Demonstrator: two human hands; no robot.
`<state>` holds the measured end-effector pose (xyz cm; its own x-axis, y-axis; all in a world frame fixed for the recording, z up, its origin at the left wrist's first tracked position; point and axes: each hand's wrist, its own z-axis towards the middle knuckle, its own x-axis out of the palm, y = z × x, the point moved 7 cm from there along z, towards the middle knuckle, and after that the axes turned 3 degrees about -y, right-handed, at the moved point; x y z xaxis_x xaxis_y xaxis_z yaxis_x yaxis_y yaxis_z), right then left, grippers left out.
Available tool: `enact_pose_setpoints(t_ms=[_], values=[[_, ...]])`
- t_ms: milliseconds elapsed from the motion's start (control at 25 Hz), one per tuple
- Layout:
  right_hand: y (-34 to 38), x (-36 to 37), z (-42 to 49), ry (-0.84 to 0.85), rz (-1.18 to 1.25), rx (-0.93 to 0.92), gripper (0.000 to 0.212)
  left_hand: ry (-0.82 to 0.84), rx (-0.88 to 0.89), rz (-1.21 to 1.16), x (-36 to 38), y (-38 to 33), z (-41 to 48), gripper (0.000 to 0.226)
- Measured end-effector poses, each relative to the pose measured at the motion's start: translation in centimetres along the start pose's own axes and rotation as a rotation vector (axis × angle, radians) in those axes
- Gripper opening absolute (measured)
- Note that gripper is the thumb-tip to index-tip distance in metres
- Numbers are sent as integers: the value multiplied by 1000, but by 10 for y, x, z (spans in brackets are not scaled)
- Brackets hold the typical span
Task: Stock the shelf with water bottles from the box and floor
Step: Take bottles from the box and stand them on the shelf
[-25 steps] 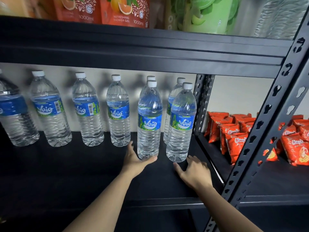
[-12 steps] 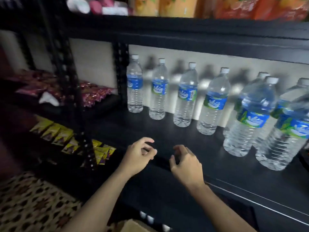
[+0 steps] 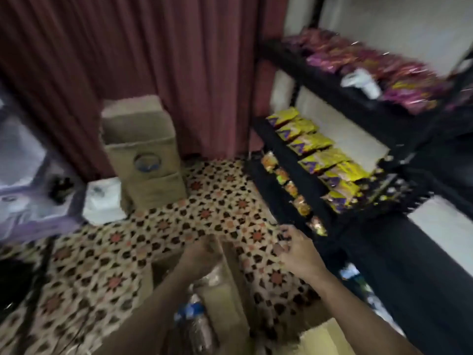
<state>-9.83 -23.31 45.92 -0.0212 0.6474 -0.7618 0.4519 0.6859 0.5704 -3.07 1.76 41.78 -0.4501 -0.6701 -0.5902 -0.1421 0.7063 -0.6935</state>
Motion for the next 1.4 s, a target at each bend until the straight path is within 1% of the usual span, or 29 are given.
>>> enact_pose_setpoints(t_ms=[80, 120, 200, 240, 280, 320, 360, 400, 440, 480, 520, 560, 600, 680, 760, 840, 920, 960, 1040, 1120, 1200, 1240, 1280, 1360, 1400], values=[[11, 55, 11, 137, -11, 49, 66, 20, -176, 31, -4, 79, -3, 59], [17, 81, 13, 191, -29, 66, 66, 17, -243, 28, -6, 113, -7, 59], [22, 130, 16, 297, -70, 68, 61, 46, -326, 26, 2, 165, -19, 67], [20, 153, 18, 341, -84, 70, 59, 49, -366, 14, 6, 185, -23, 66], [16, 175, 24, 373, -97, 71, 59, 61, -427, 33, 12, 207, -25, 55], [7, 201, 32, 406, -111, 85, 60, 33, -464, 61, 15, 222, -23, 43], [-2, 226, 39, 443, -121, 100, 60, -44, -485, 89, 16, 236, -18, 35], [-14, 252, 46, 479, -124, 118, 59, -79, -512, 62, 23, 249, -12, 32], [-25, 277, 51, 517, -127, 140, 58, -86, -510, 65, 35, 268, -4, 37], [-39, 308, 55, 547, -138, 165, 59, -61, -565, 47, 56, 295, 5, 48], [-57, 342, 62, 571, -148, 177, 62, -22, -597, 48, 81, 324, 20, 60], [-75, 377, 69, 592, -150, 192, 65, 22, -628, 18, 109, 357, 36, 66], [-94, 414, 76, 612, -151, 207, 66, 25, -660, -25, 135, 389, 52, 70], [-133, 483, 89, 649, -168, 220, 66, -23, -724, -117, 181, 442, 78, 71], [-151, 529, 104, 662, -166, 223, 64, -70, -750, -135, 204, 470, 99, 79], [-178, 583, 118, 679, -174, 232, 61, -83, -816, -156, 239, 505, 117, 89], [-199, 628, 131, 664, -169, 241, 59, -65, -864, -168, 266, 536, 133, 95], [-210, 650, 134, 659, -165, 253, 63, -50, -898, -176, 281, 549, 137, 98], [-226, 686, 135, 658, -166, 272, 82, -57, -971, -184, 304, 569, 142, 96], [-235, 715, 136, 646, -167, 302, 106, -109, -1020, -149, 319, 577, 144, 80], [-238, 730, 139, 573, -160, 320, 119, -164, -1029, -71, 327, 582, 149, 67], [-239, 731, 144, 530, -156, 325, 119, -161, -1023, -45, 328, 583, 154, 65], [-241, 730, 150, 506, -142, 335, 115, -156, -1020, -49, 328, 586, 160, 66], [-242, 718, 161, 546, -133, 344, 102, -131, -1019, -90, 324, 594, 172, 73], [-244, 711, 169, 584, -177, 324, 98, -117, -1018, -130, 323, 597, 178, 75]])
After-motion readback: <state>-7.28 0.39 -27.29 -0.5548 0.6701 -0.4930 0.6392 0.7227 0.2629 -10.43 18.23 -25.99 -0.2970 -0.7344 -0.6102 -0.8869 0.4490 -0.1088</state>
